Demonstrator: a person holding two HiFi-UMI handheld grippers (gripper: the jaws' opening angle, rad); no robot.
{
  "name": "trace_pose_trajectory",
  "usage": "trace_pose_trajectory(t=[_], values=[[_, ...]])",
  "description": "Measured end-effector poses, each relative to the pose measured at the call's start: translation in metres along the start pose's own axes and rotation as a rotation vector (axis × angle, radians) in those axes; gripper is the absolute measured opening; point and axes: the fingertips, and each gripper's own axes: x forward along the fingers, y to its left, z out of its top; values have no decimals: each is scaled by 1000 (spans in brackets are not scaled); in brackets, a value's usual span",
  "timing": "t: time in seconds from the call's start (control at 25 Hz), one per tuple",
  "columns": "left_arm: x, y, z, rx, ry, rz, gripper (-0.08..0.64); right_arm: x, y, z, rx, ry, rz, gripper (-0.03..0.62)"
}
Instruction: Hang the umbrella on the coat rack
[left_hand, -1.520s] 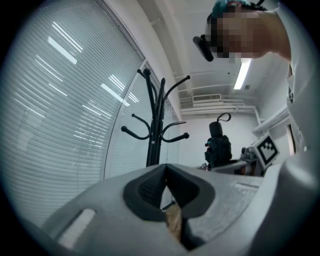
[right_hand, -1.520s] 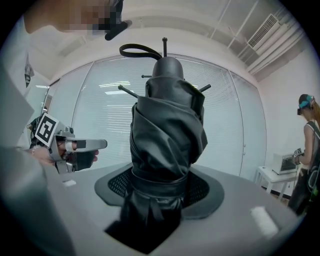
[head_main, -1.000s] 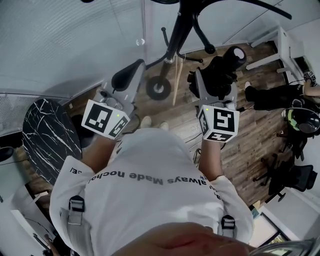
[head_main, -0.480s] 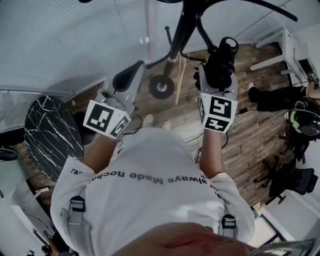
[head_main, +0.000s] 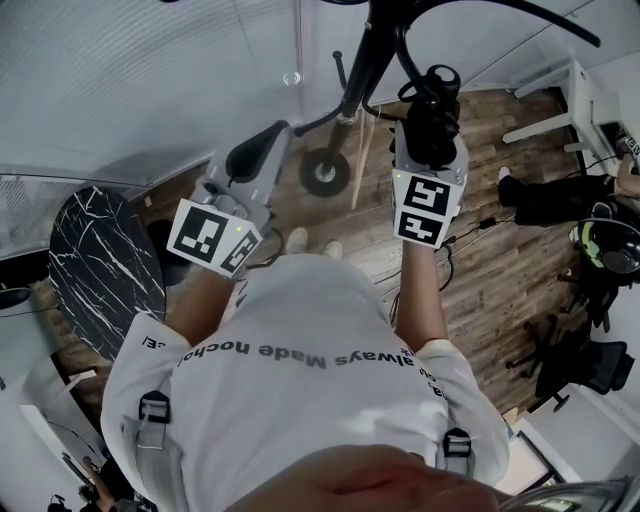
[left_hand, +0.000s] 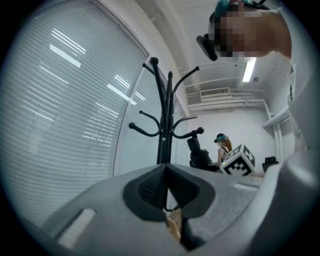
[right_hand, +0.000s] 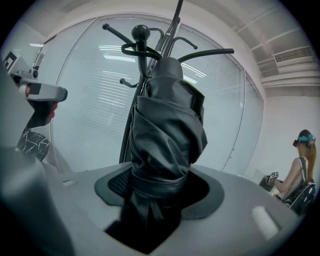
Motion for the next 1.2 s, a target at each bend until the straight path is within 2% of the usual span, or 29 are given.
trace_pose_trajectory(t=[0.4,0.64,0.92,1.2], values=[[1,8,-1,2,2,21,3,48,12,15,19,33,72,261],[-1,10,-4,1,8,34,3,59,24,-6,28,83,131,262],[5,12,-13,-2,27,38,3,61,48,-37,52,89,276,264],[3,7,-20,-9,42,39,3,53,81,-48,83,10,474,274]])
